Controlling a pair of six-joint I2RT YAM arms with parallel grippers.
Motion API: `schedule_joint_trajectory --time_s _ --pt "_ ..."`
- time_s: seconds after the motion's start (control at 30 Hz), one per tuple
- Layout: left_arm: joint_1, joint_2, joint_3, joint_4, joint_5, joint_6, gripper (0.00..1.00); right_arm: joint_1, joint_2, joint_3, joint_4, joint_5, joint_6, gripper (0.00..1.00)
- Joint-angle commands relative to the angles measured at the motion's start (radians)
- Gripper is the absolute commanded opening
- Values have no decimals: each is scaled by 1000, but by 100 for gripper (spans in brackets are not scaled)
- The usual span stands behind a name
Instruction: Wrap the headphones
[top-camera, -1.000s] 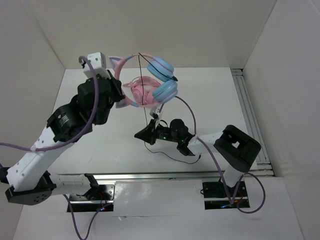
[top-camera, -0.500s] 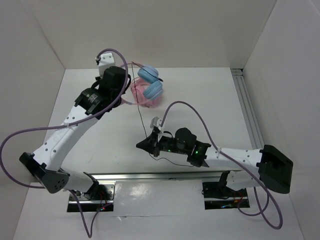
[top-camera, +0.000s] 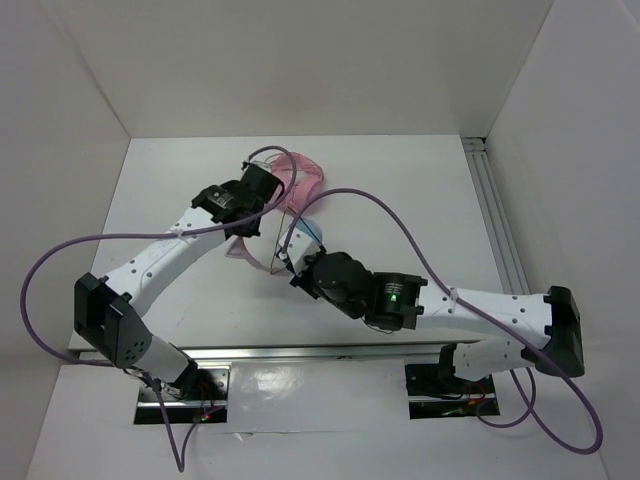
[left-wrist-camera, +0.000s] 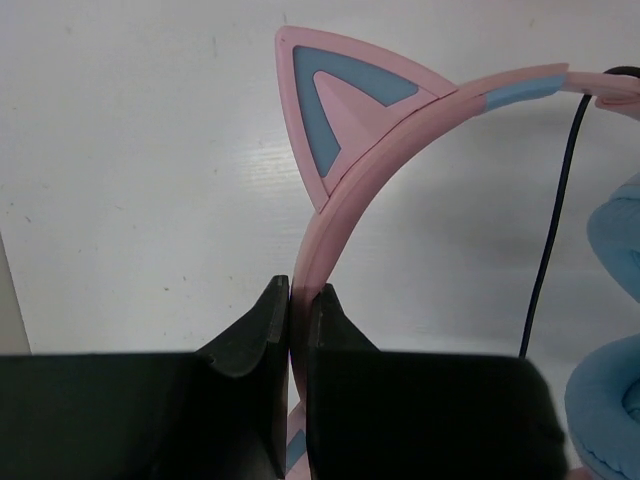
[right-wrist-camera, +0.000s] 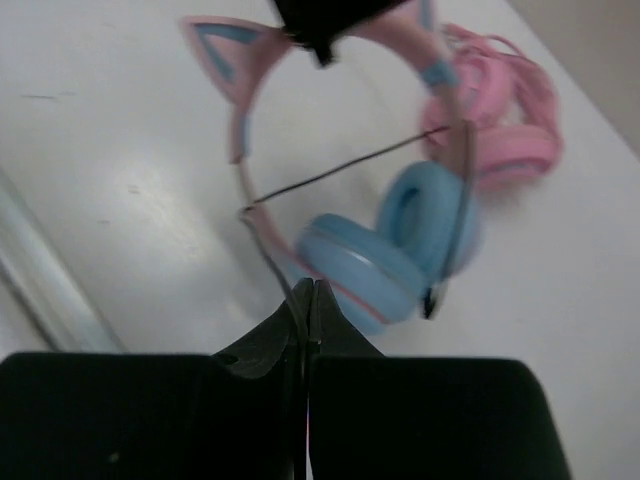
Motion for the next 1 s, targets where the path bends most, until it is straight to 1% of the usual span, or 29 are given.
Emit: schedule_joint_trajectory --time_s 0.0,0.03,0.07,0.13,0.2,0.23,0.3,0.37,0.47,0.53,0.6,0.63,0.7,0.73,0.77,0.83,0.9,0.93,0.97 --pt "-5 -28 -29 22 81 67 0 27 11 93 -113 406 -90 0" --pt "-17 -45 -52 22 90 76 0 36 11 93 -113 462 -106 0" --pt "-29 -65 -99 51 126 76 0 36 25 93 -75 519 -123 0" --pt "-72 -139 -155 85 165 100 0 36 34 79 -29 630 -193 4" --pt "-112 -190 -233 126 179 116 0 36 34 64 46 671 -244 4" --pt "-155 -211 -250 126 188 127 0 36 34 44 77 683 -288 4" --pt "-186 -259 -284 126 197 136 0 7 5 33 126 651 -307 4" --pt "-239 -280 -304 126 208 136 0 -16 -8 24 135 590 -307 4" --pt "-290 -322 -314 116 223 136 0 -64 -35 13 177 550 -307 7" --pt "-310 -357 -325 105 233 136 0 -102 -47 13 186 524 -295 7" --pt "-334 -380 -325 82 233 125 0 -134 -73 -10 200 466 -285 8" --pt "-335 -389 -325 70 233 125 0 -169 -87 -10 200 452 -285 9" --pt "-370 -420 -325 50 243 125 0 -208 -96 -36 233 418 -285 9" --pt "-382 -430 -325 50 243 125 0 -248 -96 -36 247 404 -285 10" --pt "-406 -431 -325 31 243 125 0 -268 -96 -36 256 363 -285 10" --pt "-425 -431 -316 4 243 96 0 -329 -69 -36 257 334 -269 10" --pt "-445 -431 -316 -28 211 78 0 -377 -52 -25 247 286 -237 5" --pt "-445 -431 -307 -29 211 67 0 -419 -36 -25 247 265 -223 1" --pt "-454 -441 -307 -42 184 58 0 -438 -36 -25 238 239 -207 0"
